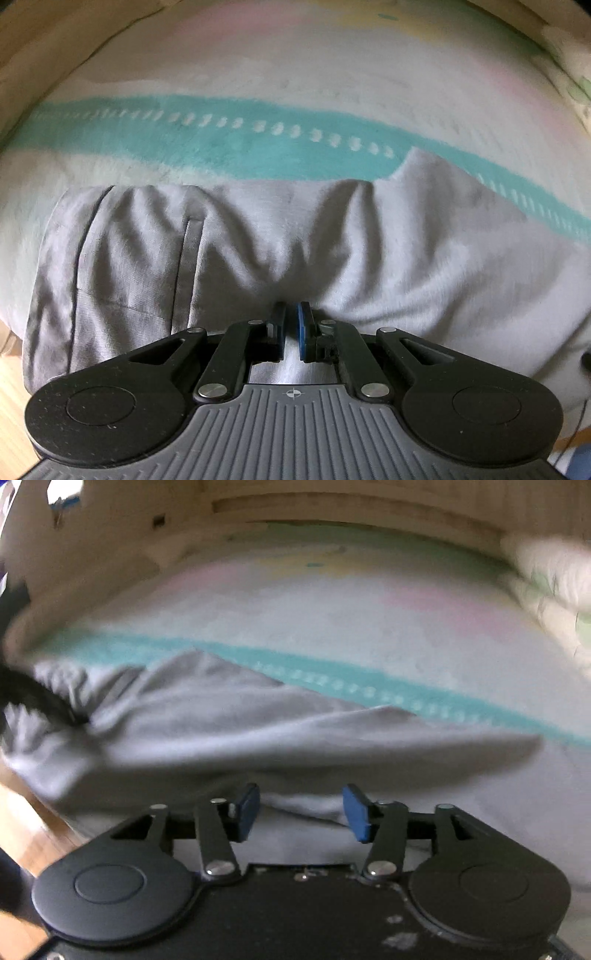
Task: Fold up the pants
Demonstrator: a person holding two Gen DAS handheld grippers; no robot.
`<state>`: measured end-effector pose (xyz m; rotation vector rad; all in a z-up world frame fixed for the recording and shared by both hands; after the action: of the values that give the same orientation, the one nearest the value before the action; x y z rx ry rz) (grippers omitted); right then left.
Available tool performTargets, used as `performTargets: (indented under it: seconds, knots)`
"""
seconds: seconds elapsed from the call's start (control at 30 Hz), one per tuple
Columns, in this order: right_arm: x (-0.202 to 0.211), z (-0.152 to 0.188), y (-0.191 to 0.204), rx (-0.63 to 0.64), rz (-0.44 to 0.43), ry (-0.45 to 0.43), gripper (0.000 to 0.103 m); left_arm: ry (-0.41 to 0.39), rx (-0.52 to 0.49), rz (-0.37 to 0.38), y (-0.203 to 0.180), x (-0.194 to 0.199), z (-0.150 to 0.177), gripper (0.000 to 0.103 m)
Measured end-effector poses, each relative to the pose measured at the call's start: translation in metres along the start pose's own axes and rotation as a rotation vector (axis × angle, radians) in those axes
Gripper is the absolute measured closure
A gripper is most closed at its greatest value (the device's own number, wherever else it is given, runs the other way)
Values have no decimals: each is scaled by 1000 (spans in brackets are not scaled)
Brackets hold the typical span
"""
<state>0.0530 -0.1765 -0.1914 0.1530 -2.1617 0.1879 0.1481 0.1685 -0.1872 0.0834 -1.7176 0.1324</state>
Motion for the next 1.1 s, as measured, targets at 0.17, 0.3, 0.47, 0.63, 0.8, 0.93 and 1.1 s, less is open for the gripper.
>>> performTargets:
  seconds: [0.17,0.3,0.47,0.63,0.8,0.93,1.1]
  knots:
    - [-15,6,10,141,59,31,46,-2,-20,-36,-2,-1,-3,97]
    - [-23,3,20,291,151,20,49,-2,-28,-43,-3,1,-2,97]
    - [-49,-7,34,436,201,4,100,6,-9,-29,-3,4,-4,96]
    - [-17,-4,22,465,150,2,101,-29,-24,-40,-11,14,-5,96]
    - [12,16,13,510,67,36,100,-134,-143,-87,-47,37,-10,96]
    - [-19,42,23,622,98,119,100,-195,-295,-80,-100,49,-3,96]
    - [-23,47,20,608,81,117,99,-195,-480,-18,-167,43,21,96]
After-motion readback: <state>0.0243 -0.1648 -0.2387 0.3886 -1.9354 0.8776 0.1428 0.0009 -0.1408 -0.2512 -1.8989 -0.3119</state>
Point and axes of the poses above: each gripper's, at about its wrist camera, not at the fingertips, and x roughly against the way its jaws point, y to its left, z to its underside, the point moved 9 cm from there along -x, roughly the way its jaws point, and after that the axes turned 14 degrees about y, right-handed, at the moved point
